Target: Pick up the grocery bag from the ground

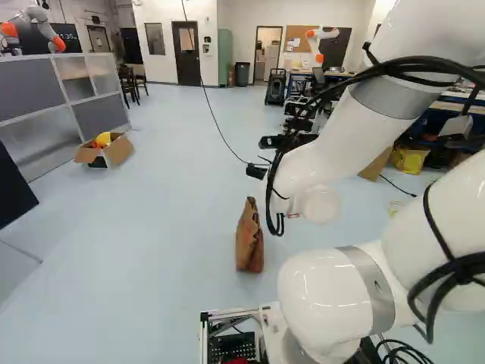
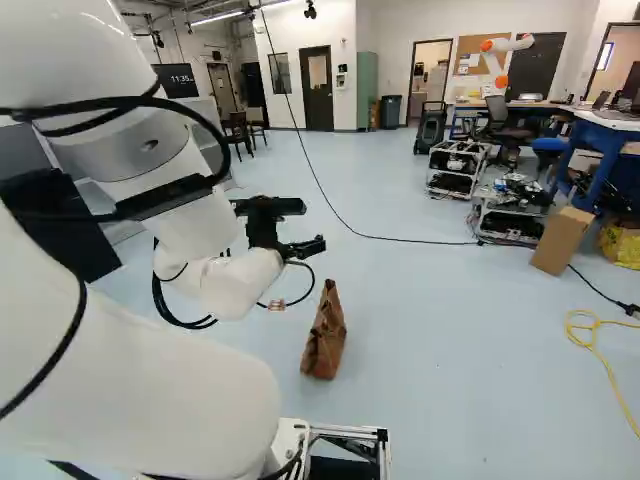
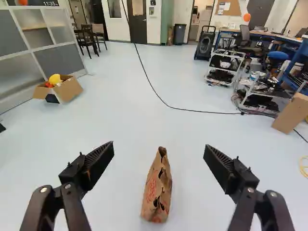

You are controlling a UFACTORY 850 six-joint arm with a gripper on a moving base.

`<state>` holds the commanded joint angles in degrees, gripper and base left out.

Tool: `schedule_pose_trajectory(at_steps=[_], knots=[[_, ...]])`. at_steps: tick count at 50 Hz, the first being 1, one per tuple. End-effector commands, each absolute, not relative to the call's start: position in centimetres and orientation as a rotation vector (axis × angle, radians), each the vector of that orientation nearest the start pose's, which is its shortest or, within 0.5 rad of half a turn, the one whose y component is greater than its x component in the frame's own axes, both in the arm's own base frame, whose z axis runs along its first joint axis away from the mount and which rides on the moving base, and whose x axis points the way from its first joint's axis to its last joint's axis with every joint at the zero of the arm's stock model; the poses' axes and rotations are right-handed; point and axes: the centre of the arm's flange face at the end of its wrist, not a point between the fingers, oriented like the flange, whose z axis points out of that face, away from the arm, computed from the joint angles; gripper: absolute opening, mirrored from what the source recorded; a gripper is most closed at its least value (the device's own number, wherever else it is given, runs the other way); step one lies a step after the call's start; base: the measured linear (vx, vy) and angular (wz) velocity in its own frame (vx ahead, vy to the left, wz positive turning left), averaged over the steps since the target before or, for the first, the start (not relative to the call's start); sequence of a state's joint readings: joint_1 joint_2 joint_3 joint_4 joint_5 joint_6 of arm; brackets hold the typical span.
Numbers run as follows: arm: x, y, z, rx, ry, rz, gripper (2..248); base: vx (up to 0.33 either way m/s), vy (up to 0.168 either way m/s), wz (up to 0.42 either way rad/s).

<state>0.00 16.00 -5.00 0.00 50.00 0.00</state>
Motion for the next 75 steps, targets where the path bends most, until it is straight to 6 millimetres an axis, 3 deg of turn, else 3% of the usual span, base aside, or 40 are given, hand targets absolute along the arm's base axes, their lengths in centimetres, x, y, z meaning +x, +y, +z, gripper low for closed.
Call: schedule_pose_trajectory(at_steps=[3, 4, 14, 28, 57, 75], knots=[[27.0, 0.0, 36.6, -2.558, 0.000, -1.824, 247, 0.334, 0.005, -0.025], [28.3, 0.0, 36.7, -2.563, 0.000, -1.816, 247, 0.258, -0.001, -0.037], [30.7, 0.0, 37.0, -2.571, 0.000, -1.806, 247, 0.081, 0.000, -0.028], [33.0, 0.0, 36.8, -2.618, 0.000, -1.736, 247, -0.006, 0.000, 0.001], [36.7, 0.0, 34.6, -2.851, 0.000, -1.319, 247, 0.000, 0.000, 0.000], [42.7, 0.4, 32.0, -2.892, -0.015, -1.217, 247, 0.000, 0.000, 0.000]])
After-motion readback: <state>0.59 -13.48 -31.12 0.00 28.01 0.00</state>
